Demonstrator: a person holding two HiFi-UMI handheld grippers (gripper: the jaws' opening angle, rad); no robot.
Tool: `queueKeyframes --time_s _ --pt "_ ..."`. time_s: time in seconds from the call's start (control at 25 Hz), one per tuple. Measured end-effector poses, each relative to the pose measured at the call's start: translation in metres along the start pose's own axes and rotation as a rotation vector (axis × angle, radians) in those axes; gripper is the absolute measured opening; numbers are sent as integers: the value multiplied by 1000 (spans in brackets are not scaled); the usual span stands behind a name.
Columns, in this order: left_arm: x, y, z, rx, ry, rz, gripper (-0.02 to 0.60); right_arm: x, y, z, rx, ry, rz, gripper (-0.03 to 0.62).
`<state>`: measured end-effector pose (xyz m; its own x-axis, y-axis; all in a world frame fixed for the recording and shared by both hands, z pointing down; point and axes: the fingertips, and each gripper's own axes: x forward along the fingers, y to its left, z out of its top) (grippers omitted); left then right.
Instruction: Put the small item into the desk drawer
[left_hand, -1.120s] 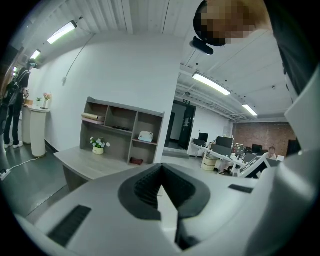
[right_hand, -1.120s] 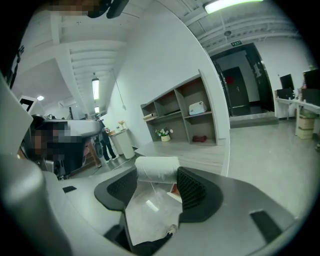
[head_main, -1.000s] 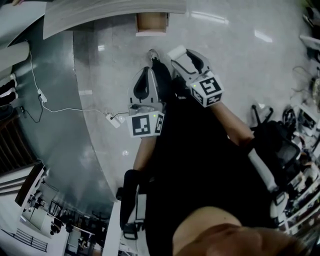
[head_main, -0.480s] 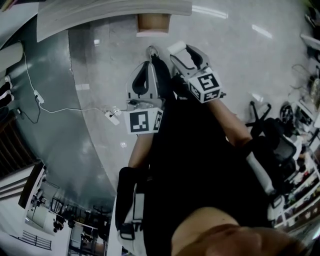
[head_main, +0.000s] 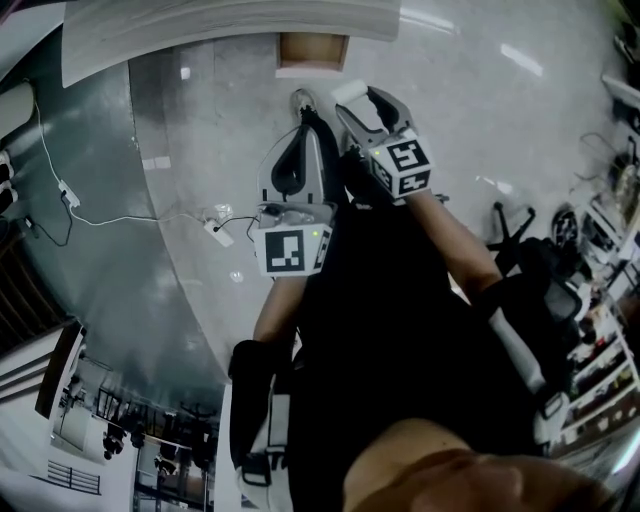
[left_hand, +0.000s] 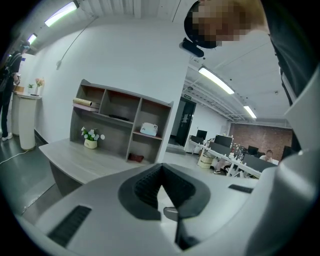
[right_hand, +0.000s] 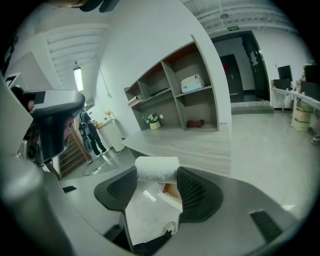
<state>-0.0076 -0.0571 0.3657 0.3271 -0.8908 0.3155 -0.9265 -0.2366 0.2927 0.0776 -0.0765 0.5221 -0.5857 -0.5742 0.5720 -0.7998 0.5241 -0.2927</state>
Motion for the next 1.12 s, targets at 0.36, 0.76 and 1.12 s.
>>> queueKeyframes --time_s 0.36,0.76,1.12 --pt "28 23 -6 -34 17 -4 -2 51 -23 -22 26 78 -48 252" --pt "42 55 -28 -68 47 -8 -2 111 -43 -64 89 159 -127 252" --pt "54 70 -37 -92 56 -3 -2 161 -66 -115 150 262 -194 252"
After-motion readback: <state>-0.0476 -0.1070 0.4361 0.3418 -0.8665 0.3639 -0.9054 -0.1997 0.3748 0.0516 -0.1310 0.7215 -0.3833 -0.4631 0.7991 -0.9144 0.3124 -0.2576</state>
